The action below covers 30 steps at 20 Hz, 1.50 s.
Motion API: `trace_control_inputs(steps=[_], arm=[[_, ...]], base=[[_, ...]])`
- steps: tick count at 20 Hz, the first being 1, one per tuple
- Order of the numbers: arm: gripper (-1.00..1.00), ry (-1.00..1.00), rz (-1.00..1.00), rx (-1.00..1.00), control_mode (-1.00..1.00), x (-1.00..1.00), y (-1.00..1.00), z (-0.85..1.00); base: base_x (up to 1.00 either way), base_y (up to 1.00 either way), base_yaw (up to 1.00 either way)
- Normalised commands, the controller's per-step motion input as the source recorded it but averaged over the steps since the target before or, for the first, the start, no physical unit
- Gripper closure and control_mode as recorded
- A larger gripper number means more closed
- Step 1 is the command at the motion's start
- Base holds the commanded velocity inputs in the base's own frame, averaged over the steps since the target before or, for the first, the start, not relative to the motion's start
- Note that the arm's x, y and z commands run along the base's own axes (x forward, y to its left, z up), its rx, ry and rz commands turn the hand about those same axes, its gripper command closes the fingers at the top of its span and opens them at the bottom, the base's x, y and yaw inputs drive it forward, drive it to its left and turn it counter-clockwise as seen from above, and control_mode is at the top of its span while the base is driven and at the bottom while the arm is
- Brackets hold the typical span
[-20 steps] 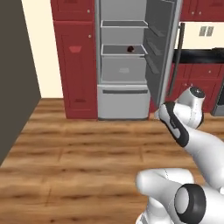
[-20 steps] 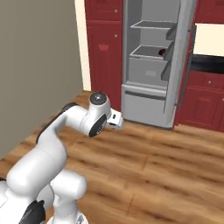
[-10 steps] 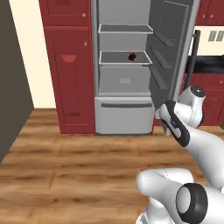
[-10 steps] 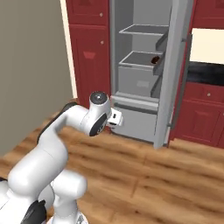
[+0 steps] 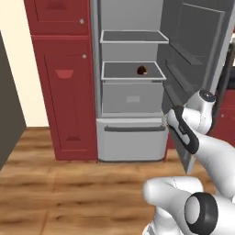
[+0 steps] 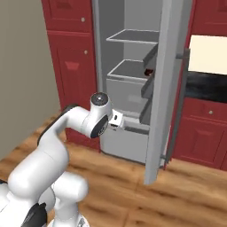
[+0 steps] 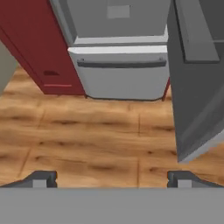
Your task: Gather the bell pepper and lemon wedge from the fridge and place them on a tray on the dining counter. Then gather the steak and chicken drumstick from the fridge and place them on the other tray.
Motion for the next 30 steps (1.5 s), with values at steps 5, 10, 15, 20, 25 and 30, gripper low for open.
trace_control_inputs(steps=[5, 10, 15, 20, 25, 30], arm=[[-1.0, 0.0, 0.0, 0.0, 1.0, 0.0, 0.0, 0.0], [-1.0, 0.0, 0.0, 0.0, 1.0, 0.0, 0.0, 0.0], [-1.0, 0.0, 0.0, 0.0, 1.0, 0.0, 0.0, 0.0], [-1.0, 0.0, 0.0, 0.0, 1.0, 0.0, 0.0, 0.0], [-1.0, 0.0, 0.0, 0.0, 1.0, 0.0, 0.0, 0.0], [-1.0, 0.0, 0.0, 0.0, 1.0, 0.0, 0.0, 0.0]], base=[[1.0, 0.0, -0.04], [1.0, 0.09, -0.06], [1.0, 0.12, -0.06], [1.0, 0.01, -0.04], [1.0, 0.01, -0.04], [0.91, 0.05, -0.06]])
